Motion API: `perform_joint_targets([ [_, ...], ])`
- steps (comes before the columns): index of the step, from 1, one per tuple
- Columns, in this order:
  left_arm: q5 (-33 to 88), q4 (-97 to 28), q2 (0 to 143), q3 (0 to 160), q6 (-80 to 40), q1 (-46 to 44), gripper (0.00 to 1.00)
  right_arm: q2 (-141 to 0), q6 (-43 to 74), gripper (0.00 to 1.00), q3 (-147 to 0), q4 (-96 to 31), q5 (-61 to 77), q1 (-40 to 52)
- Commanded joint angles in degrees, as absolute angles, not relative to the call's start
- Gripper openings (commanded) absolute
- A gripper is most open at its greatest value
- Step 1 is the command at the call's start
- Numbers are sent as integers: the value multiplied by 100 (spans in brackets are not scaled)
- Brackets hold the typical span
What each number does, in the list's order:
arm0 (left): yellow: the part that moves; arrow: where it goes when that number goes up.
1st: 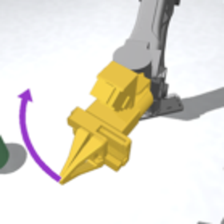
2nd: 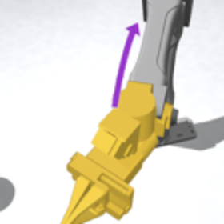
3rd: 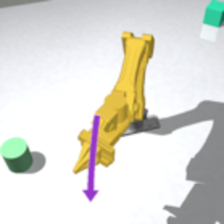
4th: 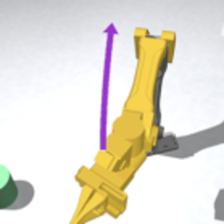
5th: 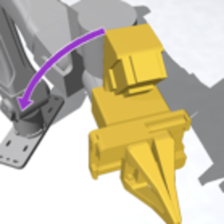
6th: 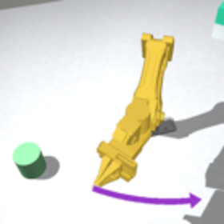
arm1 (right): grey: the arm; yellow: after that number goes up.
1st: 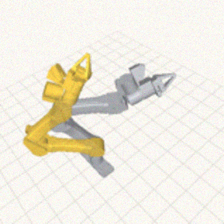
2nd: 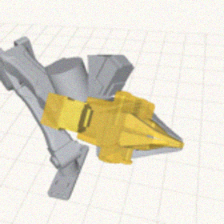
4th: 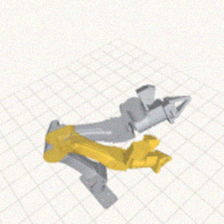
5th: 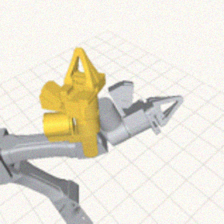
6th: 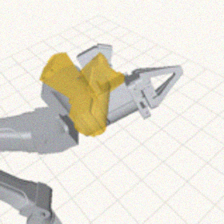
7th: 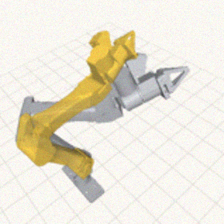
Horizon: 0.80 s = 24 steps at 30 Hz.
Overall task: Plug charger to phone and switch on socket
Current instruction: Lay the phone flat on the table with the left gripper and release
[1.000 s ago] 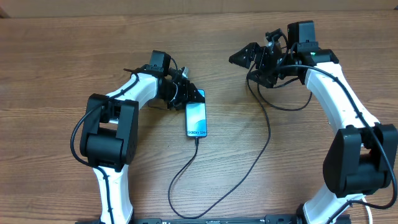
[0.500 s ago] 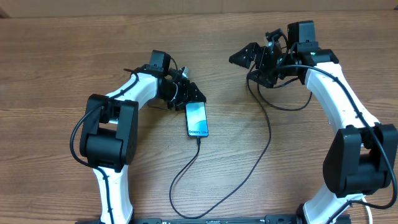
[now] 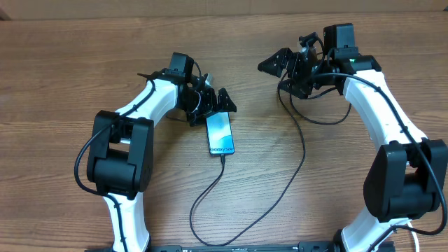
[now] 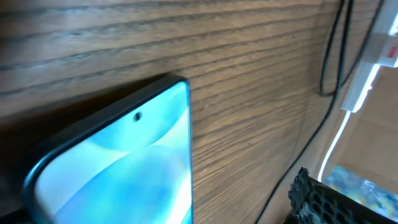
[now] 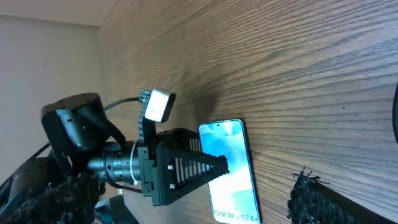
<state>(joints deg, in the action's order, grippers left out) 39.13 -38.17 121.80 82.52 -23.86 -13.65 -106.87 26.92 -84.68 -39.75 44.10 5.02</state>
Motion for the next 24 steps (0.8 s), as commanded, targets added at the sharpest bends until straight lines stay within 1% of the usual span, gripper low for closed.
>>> perform_joint_targets([
  [1, 2724, -3966, 12442, 8062, -2359, -1352, 100, -10556, 2628, 100, -8521, -3957, 4370, 523],
  [16, 1581, -4517, 12436, 8123, -2353, -1347, 100, -10556, 2628, 100, -8521, -3979, 4368, 523],
  [21, 1245, -4838, 12272, 8438, -2209, -1347, 100, -10556, 2628, 100, -8521, -3977, 4348, 523],
  [24, 860, -5271, 12068, 8799, -2180, -1347, 100, -10556, 2630, 100, -8521, -4005, 4351, 523],
])
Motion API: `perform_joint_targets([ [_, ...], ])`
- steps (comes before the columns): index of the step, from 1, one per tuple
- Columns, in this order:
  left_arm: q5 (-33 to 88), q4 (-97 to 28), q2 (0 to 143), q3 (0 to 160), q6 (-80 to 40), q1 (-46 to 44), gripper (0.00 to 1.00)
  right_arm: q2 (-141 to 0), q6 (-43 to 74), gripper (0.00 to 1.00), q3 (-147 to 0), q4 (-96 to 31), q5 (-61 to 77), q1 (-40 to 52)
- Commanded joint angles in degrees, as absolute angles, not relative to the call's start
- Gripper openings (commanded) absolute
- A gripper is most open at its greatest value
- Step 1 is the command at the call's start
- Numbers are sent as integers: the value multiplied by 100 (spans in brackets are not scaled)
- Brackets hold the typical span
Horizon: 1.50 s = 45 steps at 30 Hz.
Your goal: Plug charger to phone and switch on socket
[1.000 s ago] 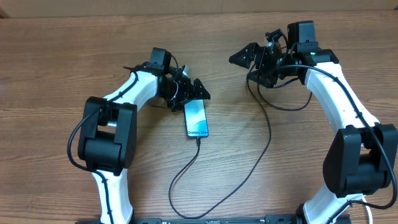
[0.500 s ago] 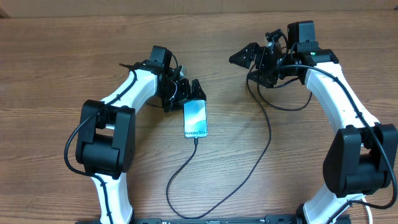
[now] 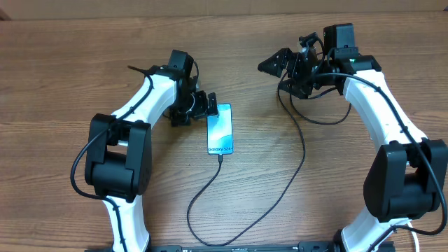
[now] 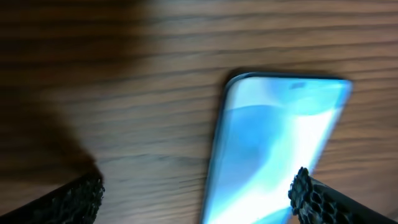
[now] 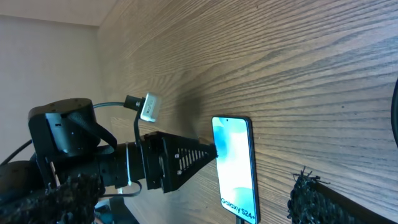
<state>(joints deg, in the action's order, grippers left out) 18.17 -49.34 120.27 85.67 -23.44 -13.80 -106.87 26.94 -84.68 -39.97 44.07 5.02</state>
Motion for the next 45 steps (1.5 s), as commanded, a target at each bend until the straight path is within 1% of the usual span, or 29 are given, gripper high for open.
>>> perform_joint_targets([
  [1, 727, -5415, 12014, 8923, -2169, -1347, 100, -10556, 2628, 100, -8521, -4014, 4351, 523],
  [8, 21, -6294, 11408, 9898, -2075, -1347, 100, -10556, 2628, 100, -8521, -4025, 4296, 523],
  [15, -23, -6366, 10632, 10302, -2075, -1347, 100, -10556, 2628, 100, -8521, -4047, 4285, 523],
  [23, -23, -6390, 9743, 10335, -2078, -1347, 100, -10556, 2628, 100, -8519, -4110, 4285, 523],
  [37, -23, -6451, 9706, 10335, -2078, -1347, 100, -10556, 2628, 100, -8521, -4130, 4287, 523],
  [41, -23, -6451, 9706, 10335, -2078, -1347, 100, -10554, 2746, 100, -8527, -3938, 4276, 478],
  [45, -23, -6451, 9706, 10335, -2078, -1347, 100, -10554, 3022, 100, -8689, -4117, 3726, 322],
])
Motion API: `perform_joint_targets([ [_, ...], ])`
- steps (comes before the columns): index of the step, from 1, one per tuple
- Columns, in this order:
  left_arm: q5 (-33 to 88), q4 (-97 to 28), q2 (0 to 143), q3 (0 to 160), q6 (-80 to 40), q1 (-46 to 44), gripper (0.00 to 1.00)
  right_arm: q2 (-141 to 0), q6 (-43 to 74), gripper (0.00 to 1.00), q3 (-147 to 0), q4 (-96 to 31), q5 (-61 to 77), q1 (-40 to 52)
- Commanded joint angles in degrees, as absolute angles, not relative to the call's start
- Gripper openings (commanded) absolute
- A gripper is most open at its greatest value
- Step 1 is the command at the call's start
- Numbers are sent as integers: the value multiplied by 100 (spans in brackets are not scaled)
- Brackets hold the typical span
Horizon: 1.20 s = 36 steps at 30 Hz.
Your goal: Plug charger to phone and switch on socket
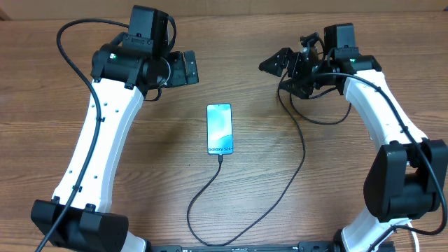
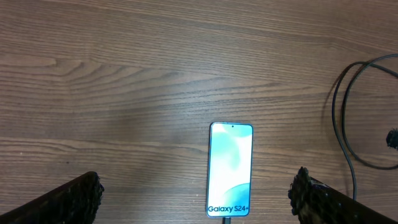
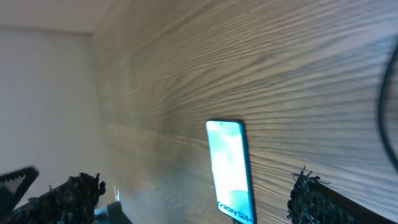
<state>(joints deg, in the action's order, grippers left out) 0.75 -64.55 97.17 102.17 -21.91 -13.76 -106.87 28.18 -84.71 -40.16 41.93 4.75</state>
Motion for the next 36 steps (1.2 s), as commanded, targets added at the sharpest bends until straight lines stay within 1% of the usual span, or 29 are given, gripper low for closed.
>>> perform_joint_targets([
  [1, -23, -6451, 9706, 10335, -2078, -1347, 100, -10554, 3022, 100, -8816, -4285, 3496, 255],
  [5, -23, -6451, 9706, 10335, -2078, -1347, 100, -10554, 3028, 100, -9345, -4954, 2602, 30],
  [6, -23, -6451, 9706, 10335, -2078, -1347, 100, -10554, 3065, 100, -9629, -5273, 2080, -78],
  [10, -23, -6451, 9706, 10335, -2078, -1347, 100, -10554, 3068, 100, -10250, -5863, 1002, -340],
  [13, -23, -6451, 9706, 10335, -2078, -1347, 100, -10554, 3065, 100, -10567, -6075, 342, -565],
  [15, -21, -6451, 9706, 10335, -2078, -1347, 100, -10554, 3065, 100, -10704, -6097, -287, -871],
  [17, -23, -6451, 9706, 10335, -2078, -1347, 100, -10554, 3061, 100, -10704, -6051, -519, -1116],
  [23, -23, -6451, 9706, 10335, -2078, -1347, 100, -10556, 3011, 100, -10696, -6016, -471, -2058],
  [28, -23, -6451, 9706, 10335, -2078, -1347, 100, -10567, 2589, 100, -10580, -5922, 305, -2775],
  [32, -23, -6451, 9706, 10335, -2078, -1347, 100, -10578, 2117, 100, -10263, -5704, 843, -3092],
  [36, -23, -6451, 9706, 10335, -2078, -1347, 100, -10580, 1542, 100, -9789, -5441, 1299, -3157],
])
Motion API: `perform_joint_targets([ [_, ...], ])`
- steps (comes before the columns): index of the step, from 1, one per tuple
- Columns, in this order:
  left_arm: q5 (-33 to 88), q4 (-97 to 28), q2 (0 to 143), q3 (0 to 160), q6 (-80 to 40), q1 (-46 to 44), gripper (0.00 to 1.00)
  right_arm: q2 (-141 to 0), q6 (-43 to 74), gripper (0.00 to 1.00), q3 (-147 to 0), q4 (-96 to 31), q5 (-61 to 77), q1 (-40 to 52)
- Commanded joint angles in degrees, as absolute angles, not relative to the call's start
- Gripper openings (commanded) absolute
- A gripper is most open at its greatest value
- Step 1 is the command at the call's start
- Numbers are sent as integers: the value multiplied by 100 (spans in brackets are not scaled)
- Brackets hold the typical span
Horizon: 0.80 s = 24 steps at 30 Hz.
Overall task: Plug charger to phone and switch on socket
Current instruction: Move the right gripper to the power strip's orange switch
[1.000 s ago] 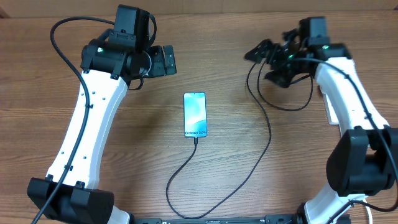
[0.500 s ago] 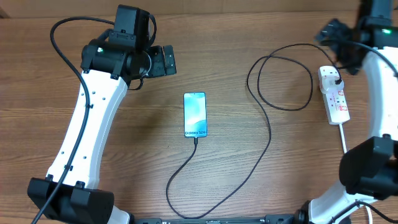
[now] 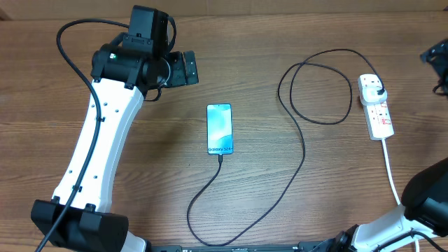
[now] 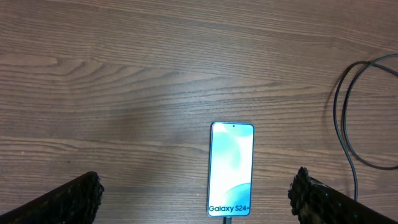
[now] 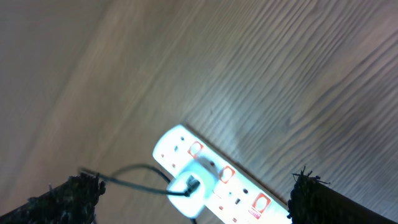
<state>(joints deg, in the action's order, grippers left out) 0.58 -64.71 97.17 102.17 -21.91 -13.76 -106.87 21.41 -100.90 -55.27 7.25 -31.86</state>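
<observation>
The phone (image 3: 219, 129) lies flat mid-table with its screen lit, and it reads "Galaxy S24+" in the left wrist view (image 4: 231, 168). A black cable (image 3: 302, 150) leaves its near end, loops across the table and ends at a white charger plug (image 3: 371, 85) seated in the white socket strip (image 3: 379, 117). The right wrist view shows that plug (image 5: 194, 186) and the strip's red switches (image 5: 260, 204), blurred. My left gripper (image 3: 183, 68) hangs open high above the table, back-left of the phone. My right gripper (image 3: 437, 61) is open at the right edge, beyond the strip.
The wooden table (image 3: 140, 175) carries the cable's wide loop (image 3: 315, 87) between phone and strip. The strip's own white lead (image 3: 393, 182) runs toward the near right edge. The left arm (image 3: 91, 147) spans the left side.
My right arm, which hung over the socket strip at the back, now sits at the far right edge, leaving strip and plug uncovered. The left arm and the phone have not moved.
At first my left gripper lay low at the phone's far end, then beside its far-left corner. It then stood raised at the back left and has stayed there. The right gripper kept over the strip until just now. The phone stayed lit with its cable in throughout.
</observation>
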Motion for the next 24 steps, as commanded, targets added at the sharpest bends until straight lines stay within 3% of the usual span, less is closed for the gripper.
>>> perform_joint_targets([
  [1, -23, -6451, 9706, 10335, -2078, -1347, 100, -10584, 1455, 100, -9697, -5398, 1385, -3157],
  [24, -23, -6451, 9706, 10335, -2078, -1347, 100, -10656, 1297, 100, -7686, -3328, 2064, -2860],
])
